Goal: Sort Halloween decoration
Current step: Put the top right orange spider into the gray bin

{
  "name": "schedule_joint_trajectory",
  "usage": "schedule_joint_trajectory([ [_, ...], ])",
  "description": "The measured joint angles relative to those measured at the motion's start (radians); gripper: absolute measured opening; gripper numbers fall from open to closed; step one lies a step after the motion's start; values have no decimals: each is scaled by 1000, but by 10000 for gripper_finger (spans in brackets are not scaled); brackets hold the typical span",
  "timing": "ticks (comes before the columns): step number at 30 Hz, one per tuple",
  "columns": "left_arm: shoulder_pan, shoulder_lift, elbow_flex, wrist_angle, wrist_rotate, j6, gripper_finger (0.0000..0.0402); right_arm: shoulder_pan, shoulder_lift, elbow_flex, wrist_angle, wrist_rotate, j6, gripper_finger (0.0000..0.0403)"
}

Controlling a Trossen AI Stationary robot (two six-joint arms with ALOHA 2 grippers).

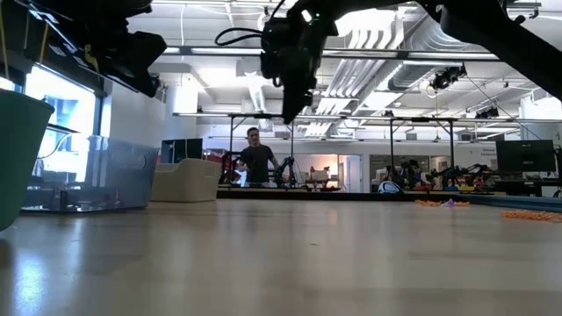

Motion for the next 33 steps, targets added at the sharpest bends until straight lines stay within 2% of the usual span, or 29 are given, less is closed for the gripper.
schedule_joint_trajectory([
  [6, 0, -114, -142, 80, -27, 1, 136, 0, -7, 0, -72, 28, 64, 122],
  [14, 0, -302, -315, 198, -233, 100, 136, 0, -15, 0, -160, 79, 139, 122],
  [18, 0, -344, -347, 229, -272, 183, 136, 2, -45, 0, -164, 125, 163, 122],
  [26, -27, -398, -366, 252, -224, 373, 130, -21, -146, 0, -165, 219, 187, 122],
  [29, -71, -442, -366, 318, -187, 520, 117, -42, -197, 0, -165, 251, 187, 122],
  [33, -125, -514, -366, 506, -62, 798, 93, -82, -251, 0, -165, 290, 195, 122],
])
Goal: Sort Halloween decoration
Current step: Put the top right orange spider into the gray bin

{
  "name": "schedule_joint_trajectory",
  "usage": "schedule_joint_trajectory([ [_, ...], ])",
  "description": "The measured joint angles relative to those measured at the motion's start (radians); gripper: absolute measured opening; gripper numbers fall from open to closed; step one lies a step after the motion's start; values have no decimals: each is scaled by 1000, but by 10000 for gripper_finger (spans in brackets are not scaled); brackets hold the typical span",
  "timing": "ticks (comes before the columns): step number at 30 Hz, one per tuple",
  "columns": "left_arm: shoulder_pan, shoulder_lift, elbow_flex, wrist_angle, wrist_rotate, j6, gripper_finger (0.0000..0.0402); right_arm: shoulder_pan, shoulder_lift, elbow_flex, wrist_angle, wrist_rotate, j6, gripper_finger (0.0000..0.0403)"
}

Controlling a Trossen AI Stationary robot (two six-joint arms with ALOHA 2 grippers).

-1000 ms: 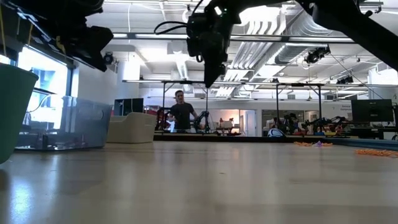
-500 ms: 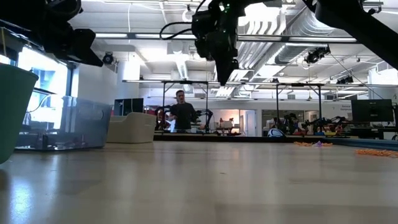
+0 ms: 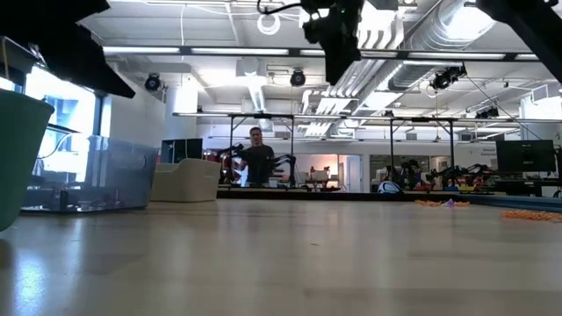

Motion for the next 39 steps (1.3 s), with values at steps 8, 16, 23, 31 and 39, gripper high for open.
schedule_joint_trajectory([
  [8, 4, -101, 0, 372, 86, 491, 67, -63, -62, 0, 0, 2, -39, 122],
  [16, 117, -104, -7, 622, 261, 791, 67, -73, -111, -20, 4, -37, -129, 122],
  [23, 208, -104, -8, 669, 389, 851, 67, -76, -363, -383, 186, -30, -85, 122],
  [31, 276, -69, -8, 784, 484, 936, 67, -75, -779, -1108, 680, -112, 29, 122],
  [39, 345, 70, -9, 1020, 598, 977, 67, -42, -1107, -1550, 1008, -71, 151, 122],
])
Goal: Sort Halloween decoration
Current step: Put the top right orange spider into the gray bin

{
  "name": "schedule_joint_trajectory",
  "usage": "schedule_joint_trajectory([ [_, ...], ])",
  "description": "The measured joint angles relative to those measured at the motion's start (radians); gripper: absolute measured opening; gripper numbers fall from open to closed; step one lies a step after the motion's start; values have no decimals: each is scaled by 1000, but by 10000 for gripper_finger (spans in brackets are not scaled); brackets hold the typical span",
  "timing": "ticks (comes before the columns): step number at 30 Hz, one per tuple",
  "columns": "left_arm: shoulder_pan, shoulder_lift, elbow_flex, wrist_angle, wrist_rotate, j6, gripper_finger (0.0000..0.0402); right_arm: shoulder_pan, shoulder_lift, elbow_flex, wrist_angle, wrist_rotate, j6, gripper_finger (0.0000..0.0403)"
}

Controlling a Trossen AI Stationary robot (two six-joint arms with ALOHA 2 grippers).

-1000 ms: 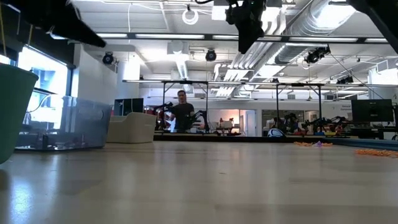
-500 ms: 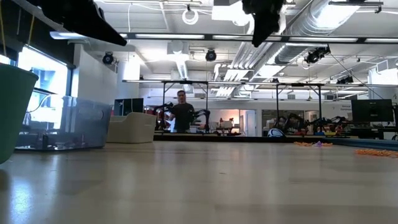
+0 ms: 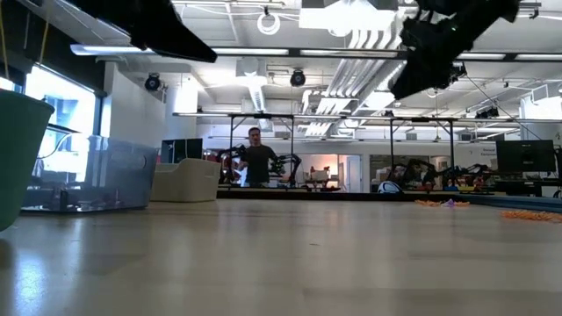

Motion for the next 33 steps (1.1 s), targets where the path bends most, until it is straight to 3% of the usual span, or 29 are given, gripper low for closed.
schedule_joint_trajectory([
  [5, 25, 89, 0, 157, 37, -1, 67, 35, -110, -156, 27, 122, 155, 122],
  [10, 45, 148, 0, 227, 79, -47, 67, 63, -142, -269, 5, 238, 271, 122],
  [16, 50, 151, 0, 220, 77, -47, 67, 66, -139, -296, -151, 310, 359, 122],
  [22, 76, 122, -2, 160, 97, -21, 67, 58, -133, -296, -173, 322, 434, 122],
  [26, 96, 76, -83, 219, 137, -35, 67, 35, -104, -296, -235, 354, 541, 122],
  [33, 109, -45, -325, 501, 162, -61, 67, -33, -4, -296, -232, 386, 626, 122],
])
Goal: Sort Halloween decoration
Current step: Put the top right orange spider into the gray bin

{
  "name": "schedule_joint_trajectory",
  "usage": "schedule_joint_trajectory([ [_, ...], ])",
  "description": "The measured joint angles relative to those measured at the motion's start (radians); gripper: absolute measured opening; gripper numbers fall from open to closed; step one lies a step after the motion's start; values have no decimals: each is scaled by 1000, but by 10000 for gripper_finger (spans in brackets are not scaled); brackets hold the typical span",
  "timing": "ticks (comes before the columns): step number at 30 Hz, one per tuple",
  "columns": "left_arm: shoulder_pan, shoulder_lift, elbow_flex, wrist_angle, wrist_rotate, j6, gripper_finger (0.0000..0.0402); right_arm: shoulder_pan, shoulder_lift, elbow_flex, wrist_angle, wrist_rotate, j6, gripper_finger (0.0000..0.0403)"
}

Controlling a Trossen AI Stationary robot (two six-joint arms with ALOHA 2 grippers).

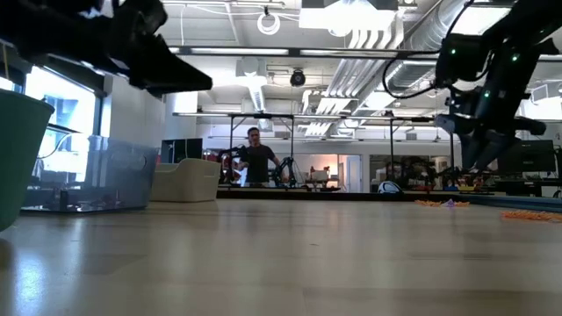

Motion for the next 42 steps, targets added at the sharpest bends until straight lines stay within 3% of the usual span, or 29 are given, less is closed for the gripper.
schedule_joint_trajectory([
  [5, 0, -67, -78, 65, 0, 11, 67, -79, 91, 0, 9, -54, -24, 122],
  [13, 0, -110, -98, 61, -8, 67, 67, -229, 217, 1, 141, -191, -189, 122],
  [25, 0, -110, -98, 67, -16, 50, 67, -367, 297, 2, 223, -239, -447, 122],
  [33, 0, -110, -98, 67, -19, 42, 67, -391, 297, 2, 269, -275, -460, 122],
  [42, -15, -110, -98, 67, -19, 42, 67, -391, 326, 2, 314, -266, -364, 122],
])
